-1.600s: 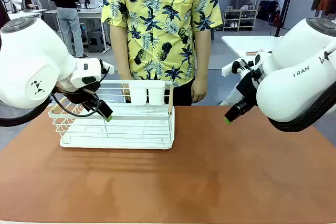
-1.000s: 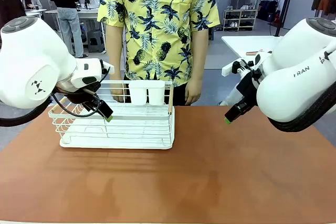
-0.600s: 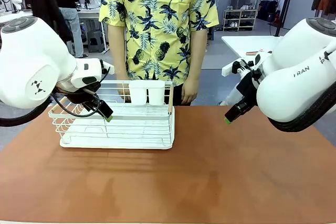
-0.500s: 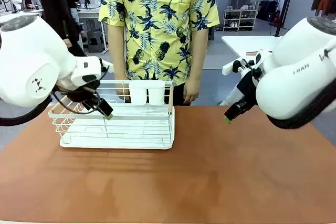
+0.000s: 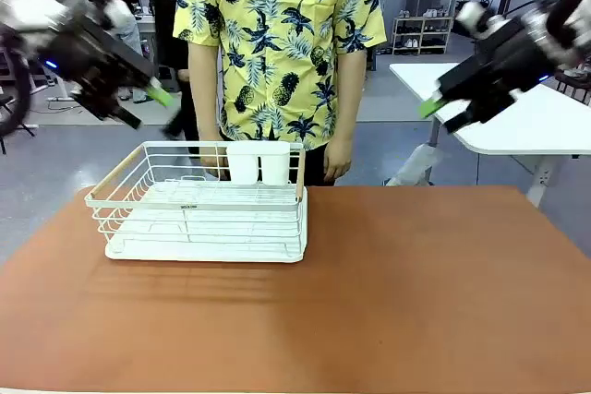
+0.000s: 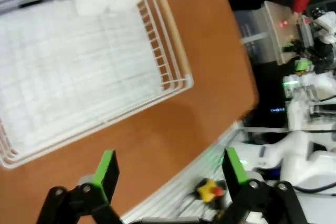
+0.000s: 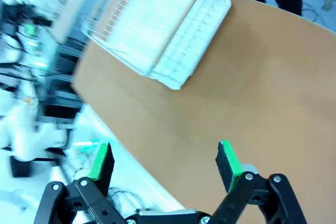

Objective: Clean the table.
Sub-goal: Pick up the Lint Roller when the human hands it over.

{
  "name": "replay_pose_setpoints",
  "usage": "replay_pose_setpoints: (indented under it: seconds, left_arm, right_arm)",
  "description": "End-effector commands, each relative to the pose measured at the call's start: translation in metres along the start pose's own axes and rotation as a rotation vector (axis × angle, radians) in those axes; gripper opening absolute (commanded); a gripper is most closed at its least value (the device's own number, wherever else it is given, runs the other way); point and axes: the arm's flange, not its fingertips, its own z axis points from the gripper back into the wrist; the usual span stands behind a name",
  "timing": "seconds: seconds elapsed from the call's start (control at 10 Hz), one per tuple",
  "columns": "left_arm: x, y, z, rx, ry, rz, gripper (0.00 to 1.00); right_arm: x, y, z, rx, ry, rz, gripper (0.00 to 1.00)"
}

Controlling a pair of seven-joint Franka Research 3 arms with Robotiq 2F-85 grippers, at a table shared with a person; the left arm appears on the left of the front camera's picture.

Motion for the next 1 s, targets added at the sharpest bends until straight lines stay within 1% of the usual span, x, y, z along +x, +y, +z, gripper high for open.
replay_pose_setpoints:
  seconds: [0.0, 0.1, 0.2, 0.3, 0.4, 0.5, 0.6, 0.7, 0.8, 0.9]
  left_arm:
    - [-0.033, 0.076, 0.036, -0.299, -0.146, 0.419, 1.0]
    - [-0.066, 0.105, 0.056, -0.324, -0.242, 0.474, 1.0]
    - [-0.104, 0.129, 0.073, -0.319, -0.318, 0.536, 1.0]
    - [-0.146, 0.149, 0.095, -0.324, -0.369, 0.567, 1.0]
    - [-0.173, 0.164, 0.112, -0.321, -0.403, 0.6, 1.0]
    - [-0.19, 0.174, 0.123, -0.297, -0.437, 0.614, 1.0]
    - [-0.2, 0.178, 0.131, -0.284, -0.463, 0.619, 1.0]
    - [-0.208, 0.182, 0.141, -0.281, -0.49, 0.637, 1.0]
    - [-0.211, 0.184, 0.145, -0.28, -0.513, 0.653, 1.0]
    - [-0.203, 0.18, 0.14, -0.282, -0.514, 0.639, 1.0]
  right_arm:
    - [-0.016, -0.055, 0.028, 0.115, -0.041, -0.203, 1.0]
    - [-0.04, -0.075, 0.052, 0.184, -0.103, -0.26, 1.0]
    - [-0.072, -0.092, 0.076, 0.188, -0.146, -0.31, 1.0]
    - [-0.106, -0.111, 0.1, 0.179, -0.196, -0.35, 1.0]
    - [-0.128, -0.125, 0.116, 0.188, -0.218, -0.372, 1.0]
    - [-0.146, -0.144, 0.124, 0.183, -0.246, -0.438, 1.0]
    - [-0.165, -0.16, 0.125, 0.162, -0.251, -0.503, 1.0]
    - [-0.183, -0.171, 0.127, 0.166, -0.262, -0.525, 1.0]
    - [-0.195, -0.179, 0.126, 0.17, -0.281, -0.544, 1.0]
    - [-0.196, -0.18, 0.125, 0.16, -0.278, -0.542, 1.0]
